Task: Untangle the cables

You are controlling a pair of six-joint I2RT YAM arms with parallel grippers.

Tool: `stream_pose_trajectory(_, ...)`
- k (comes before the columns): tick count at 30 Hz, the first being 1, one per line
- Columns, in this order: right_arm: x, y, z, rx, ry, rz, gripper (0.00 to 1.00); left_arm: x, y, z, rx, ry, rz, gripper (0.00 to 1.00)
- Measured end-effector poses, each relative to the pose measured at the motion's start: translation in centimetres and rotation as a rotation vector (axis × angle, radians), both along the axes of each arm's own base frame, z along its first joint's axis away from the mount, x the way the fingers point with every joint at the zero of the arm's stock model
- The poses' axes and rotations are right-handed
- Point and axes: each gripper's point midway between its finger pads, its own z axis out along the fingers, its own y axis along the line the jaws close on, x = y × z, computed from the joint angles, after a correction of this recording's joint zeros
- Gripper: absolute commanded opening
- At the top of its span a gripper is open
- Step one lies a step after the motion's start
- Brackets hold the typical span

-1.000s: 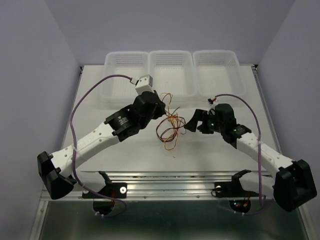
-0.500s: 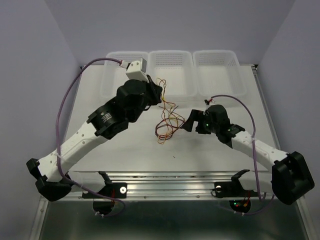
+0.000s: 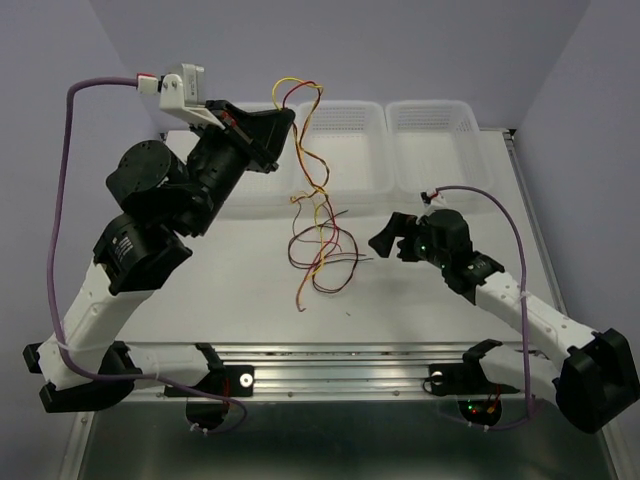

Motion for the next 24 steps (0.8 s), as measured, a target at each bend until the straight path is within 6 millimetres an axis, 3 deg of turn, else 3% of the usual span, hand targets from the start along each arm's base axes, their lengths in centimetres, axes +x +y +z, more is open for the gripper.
stream_pose_trajectory(3, -0.3, 0.1, 0.7, 0.006, -0.023, 0.022, 1.0, 0.8, -0.8, -1.9, 0.015, 0.024, 0.012, 0.0)
stream_pose_trajectory(7, -1.2, 0.4, 2.8, 0.029, -0.093, 0.078, 1.0, 3.0, -2.2, -10.0, 0.1, 0.175, 0.069, 0.0)
stream_pose_trajectory(12, -2.9, 1.2, 4.9, 0.066, -0.154, 0.183, 1.0, 4.8, -4.1, -23.2, 0.242, 0.437, 0.132, 0.0)
stream_pose_trajectory(14, -3.7, 1.8, 5.5, 0.089, -0.163, 0.235, 1.0, 5.0, -4.2, -26.7, 0.271, 0.523, 0.161, 0.0)
stream_pose_trajectory(17, -4.5, 2.7, 5.7, 0.118, -0.159, 0.304, 1.0, 5.1, -4.2, -28.7, 0.246, 0.596, 0.199, 0.0)
stream_pose_trajectory(24, -4.5, 3.7, 2.5, 0.102, -0.045, 0.354, 1.0, 5.5, -3.7, -29.5, 0.143, 0.668, 0.281, 0.0)
